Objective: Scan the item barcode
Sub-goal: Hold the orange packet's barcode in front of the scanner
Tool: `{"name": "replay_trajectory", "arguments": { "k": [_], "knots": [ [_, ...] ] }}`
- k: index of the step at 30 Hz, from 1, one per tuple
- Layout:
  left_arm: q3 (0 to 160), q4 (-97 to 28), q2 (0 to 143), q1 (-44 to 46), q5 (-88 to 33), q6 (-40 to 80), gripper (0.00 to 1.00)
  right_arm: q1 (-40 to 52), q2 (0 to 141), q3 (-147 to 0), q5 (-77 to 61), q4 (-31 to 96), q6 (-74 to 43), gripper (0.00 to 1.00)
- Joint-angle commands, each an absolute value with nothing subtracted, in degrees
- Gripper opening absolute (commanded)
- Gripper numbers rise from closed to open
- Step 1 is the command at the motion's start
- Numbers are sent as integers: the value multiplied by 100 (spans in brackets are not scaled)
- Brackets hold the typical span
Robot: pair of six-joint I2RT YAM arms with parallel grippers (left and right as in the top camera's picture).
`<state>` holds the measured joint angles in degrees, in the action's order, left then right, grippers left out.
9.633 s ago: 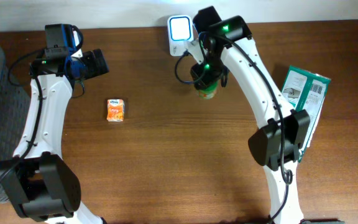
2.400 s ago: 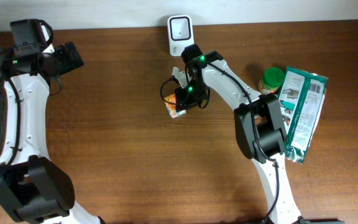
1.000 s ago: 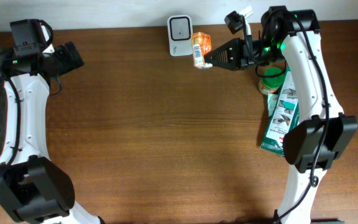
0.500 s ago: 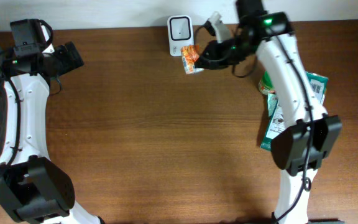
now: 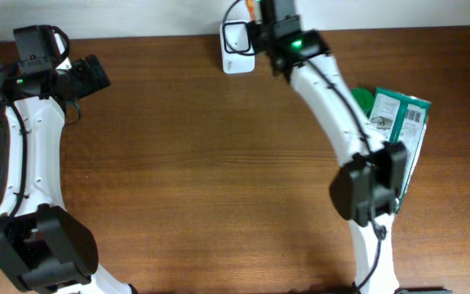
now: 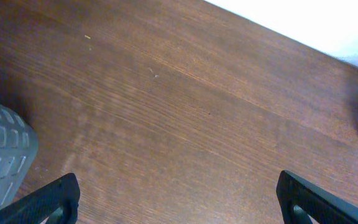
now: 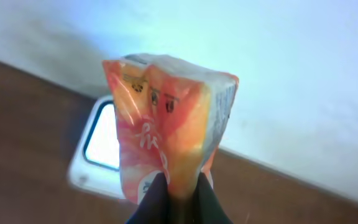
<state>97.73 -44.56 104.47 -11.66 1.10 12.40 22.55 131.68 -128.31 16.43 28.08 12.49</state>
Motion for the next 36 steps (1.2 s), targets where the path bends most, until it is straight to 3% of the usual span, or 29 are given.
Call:
{"name": "replay_trajectory", "arguments": {
  "k": [1, 11, 32, 36],
  "knots": [
    [9861, -4451, 10409, -1168, 132, 1190, 99, 2460, 13701, -12866, 2604, 2250, 2779, 4],
    [9861, -4451, 10409, -1168, 132, 1188, 99, 2576, 14475, -12864, 3170, 1450, 4823, 4],
    [9861, -4451, 10409, -1168, 132, 1190, 99, 2703, 14484, -12855, 2759, 1431, 4751, 4],
    [9861, -4451, 10409, -1168, 132, 1190, 99, 2698, 14247, -12857, 2738, 1439, 4226, 4]
  ]
}}
